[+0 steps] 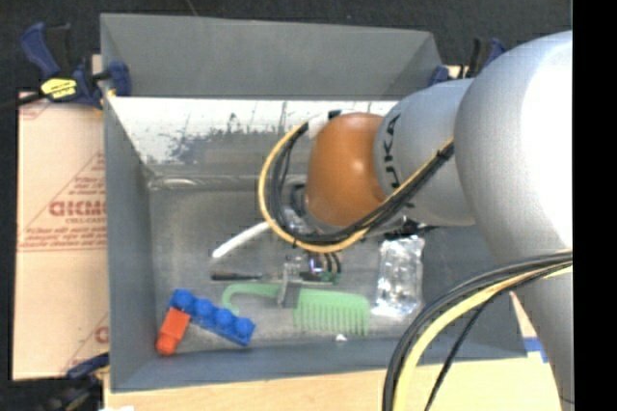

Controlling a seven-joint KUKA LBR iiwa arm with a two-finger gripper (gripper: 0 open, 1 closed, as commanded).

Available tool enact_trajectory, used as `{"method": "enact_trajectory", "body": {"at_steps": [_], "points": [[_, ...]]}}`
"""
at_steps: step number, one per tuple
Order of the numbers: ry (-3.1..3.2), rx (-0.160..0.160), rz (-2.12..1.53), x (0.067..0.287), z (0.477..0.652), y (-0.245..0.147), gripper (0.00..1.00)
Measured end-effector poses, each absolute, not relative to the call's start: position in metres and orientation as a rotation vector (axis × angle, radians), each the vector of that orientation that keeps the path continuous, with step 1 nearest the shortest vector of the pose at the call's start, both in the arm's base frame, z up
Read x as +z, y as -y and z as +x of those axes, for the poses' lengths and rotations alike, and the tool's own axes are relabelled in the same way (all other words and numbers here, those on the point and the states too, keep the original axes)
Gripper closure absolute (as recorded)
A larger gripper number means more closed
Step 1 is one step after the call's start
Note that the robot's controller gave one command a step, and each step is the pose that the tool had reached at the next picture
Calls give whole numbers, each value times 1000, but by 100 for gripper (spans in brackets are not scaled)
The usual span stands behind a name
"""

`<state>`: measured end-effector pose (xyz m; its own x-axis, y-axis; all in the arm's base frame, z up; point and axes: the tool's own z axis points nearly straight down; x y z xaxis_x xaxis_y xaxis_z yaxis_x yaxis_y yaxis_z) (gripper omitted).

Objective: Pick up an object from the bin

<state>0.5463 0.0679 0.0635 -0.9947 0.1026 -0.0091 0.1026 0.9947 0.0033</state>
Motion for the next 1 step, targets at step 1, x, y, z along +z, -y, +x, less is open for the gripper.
{"method": "enact_trajectory", "body": {"at_steps": [1], "points": [[-3126, 6, 164, 65, 546, -65, 0]]}}
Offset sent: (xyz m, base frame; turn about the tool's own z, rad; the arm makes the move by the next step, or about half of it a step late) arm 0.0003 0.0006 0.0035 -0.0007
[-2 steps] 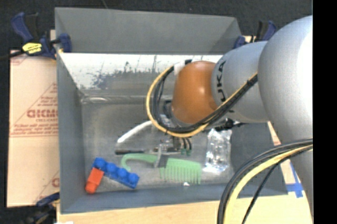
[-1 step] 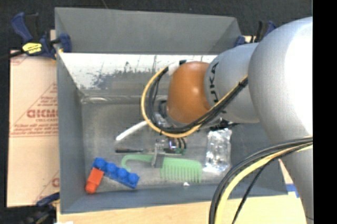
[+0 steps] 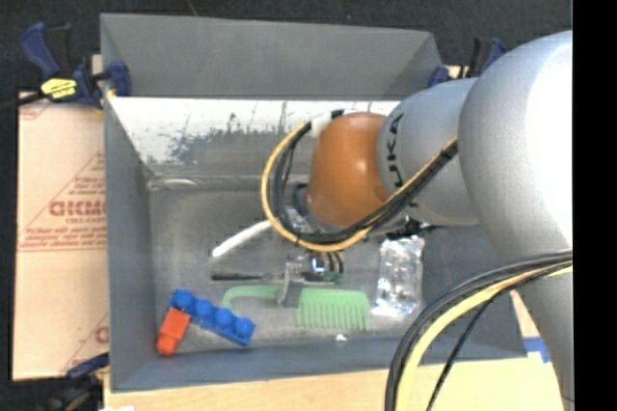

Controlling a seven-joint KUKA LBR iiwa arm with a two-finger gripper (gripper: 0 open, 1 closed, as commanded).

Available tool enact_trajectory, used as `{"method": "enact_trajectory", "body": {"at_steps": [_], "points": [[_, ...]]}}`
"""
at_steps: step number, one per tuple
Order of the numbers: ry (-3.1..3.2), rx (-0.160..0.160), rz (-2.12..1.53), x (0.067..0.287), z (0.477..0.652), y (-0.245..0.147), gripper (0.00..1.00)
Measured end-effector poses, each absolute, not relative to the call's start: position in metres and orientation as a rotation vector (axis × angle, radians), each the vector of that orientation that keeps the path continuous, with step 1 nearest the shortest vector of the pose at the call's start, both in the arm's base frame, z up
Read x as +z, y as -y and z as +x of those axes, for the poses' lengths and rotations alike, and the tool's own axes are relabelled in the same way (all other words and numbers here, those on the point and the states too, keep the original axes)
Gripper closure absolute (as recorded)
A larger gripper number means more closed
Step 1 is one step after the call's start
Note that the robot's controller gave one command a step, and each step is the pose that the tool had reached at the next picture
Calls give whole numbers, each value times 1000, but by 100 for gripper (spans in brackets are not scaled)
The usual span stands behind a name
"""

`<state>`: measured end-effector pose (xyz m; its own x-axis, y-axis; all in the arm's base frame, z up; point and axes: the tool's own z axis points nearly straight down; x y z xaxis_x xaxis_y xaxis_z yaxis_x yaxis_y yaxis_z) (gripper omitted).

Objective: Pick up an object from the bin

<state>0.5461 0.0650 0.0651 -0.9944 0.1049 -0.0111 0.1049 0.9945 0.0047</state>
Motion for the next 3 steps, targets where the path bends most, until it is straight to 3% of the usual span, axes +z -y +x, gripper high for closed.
{"method": "enact_trajectory", "body": {"at_steps": [1, 2, 3], "points": [[-3123, 7, 159, 67, 547, -67, 0], [-3117, 9, 165, 68, 549, -64, 100], [-3117, 9, 165, 68, 549, -64, 100]]}}
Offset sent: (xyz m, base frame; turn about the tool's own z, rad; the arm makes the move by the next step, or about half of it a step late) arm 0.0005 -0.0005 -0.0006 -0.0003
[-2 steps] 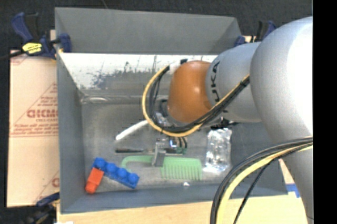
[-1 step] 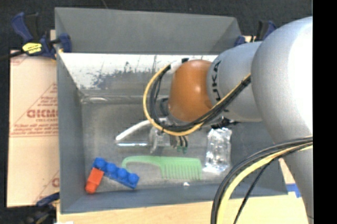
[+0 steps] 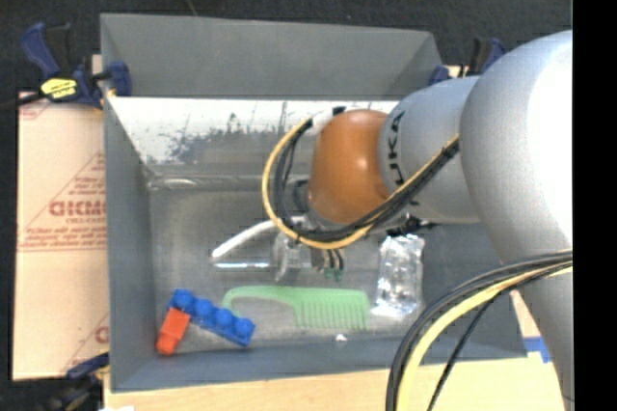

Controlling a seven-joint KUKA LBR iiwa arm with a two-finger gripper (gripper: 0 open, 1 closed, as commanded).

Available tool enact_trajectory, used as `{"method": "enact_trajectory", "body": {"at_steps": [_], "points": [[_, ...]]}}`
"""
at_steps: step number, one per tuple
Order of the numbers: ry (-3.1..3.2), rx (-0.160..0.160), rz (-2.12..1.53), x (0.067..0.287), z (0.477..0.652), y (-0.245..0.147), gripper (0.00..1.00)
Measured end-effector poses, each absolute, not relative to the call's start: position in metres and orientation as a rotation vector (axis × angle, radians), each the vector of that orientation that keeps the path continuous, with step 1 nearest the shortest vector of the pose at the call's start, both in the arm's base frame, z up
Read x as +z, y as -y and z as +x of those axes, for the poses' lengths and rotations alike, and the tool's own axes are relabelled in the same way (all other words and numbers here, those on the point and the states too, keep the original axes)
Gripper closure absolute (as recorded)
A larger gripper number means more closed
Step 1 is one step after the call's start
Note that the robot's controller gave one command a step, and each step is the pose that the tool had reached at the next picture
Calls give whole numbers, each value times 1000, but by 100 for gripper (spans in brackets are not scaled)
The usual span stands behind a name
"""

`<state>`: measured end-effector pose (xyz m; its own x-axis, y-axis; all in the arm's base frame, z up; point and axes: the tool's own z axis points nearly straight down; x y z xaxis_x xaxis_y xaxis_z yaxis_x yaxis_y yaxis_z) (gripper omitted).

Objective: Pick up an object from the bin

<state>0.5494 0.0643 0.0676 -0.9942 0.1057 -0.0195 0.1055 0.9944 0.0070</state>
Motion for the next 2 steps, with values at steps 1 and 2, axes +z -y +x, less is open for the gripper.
{"method": "enact_trajectory", "body": {"at_steps": [1, 2], "points": [[-3118, 10, 166, 84, 549, -64, 100], [-3119, 10, 166, 108, 549, -64, 100]]}}
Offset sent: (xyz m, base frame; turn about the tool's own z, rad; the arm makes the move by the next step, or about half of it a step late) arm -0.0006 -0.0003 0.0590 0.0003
